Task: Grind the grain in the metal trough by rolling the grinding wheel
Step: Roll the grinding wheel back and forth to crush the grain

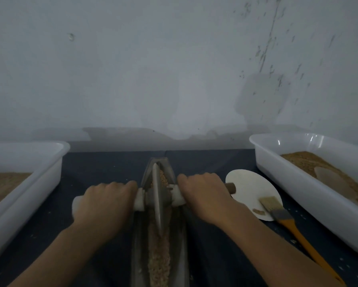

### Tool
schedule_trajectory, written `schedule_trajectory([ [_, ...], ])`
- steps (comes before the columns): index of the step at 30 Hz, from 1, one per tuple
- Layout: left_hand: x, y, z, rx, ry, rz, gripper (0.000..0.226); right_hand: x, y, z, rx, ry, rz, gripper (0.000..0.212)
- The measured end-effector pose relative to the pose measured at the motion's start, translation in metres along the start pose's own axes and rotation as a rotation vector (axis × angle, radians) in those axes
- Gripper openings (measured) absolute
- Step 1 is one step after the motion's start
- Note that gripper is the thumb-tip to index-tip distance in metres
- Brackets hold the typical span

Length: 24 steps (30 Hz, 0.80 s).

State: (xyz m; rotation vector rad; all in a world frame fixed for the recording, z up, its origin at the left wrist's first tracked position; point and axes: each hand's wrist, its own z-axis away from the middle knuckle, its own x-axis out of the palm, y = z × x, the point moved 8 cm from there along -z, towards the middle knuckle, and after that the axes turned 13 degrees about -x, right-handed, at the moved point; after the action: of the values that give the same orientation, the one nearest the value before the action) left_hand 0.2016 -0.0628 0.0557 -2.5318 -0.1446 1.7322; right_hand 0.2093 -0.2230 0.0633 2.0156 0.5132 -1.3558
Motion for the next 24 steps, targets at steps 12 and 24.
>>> schedule_trajectory([
  [12, -0.006, -0.002, 0.039, 0.094, -0.047, -0.037, 0.043, -0.018, -0.030, 0.041, -0.075, -0.030, -0.041, 0.022],
  [24, -0.002, 0.005, -0.011, 0.038, 0.017, 0.004, 0.035, 0.018, 0.017, -0.006, 0.046, -0.053, -0.005, 0.027],
])
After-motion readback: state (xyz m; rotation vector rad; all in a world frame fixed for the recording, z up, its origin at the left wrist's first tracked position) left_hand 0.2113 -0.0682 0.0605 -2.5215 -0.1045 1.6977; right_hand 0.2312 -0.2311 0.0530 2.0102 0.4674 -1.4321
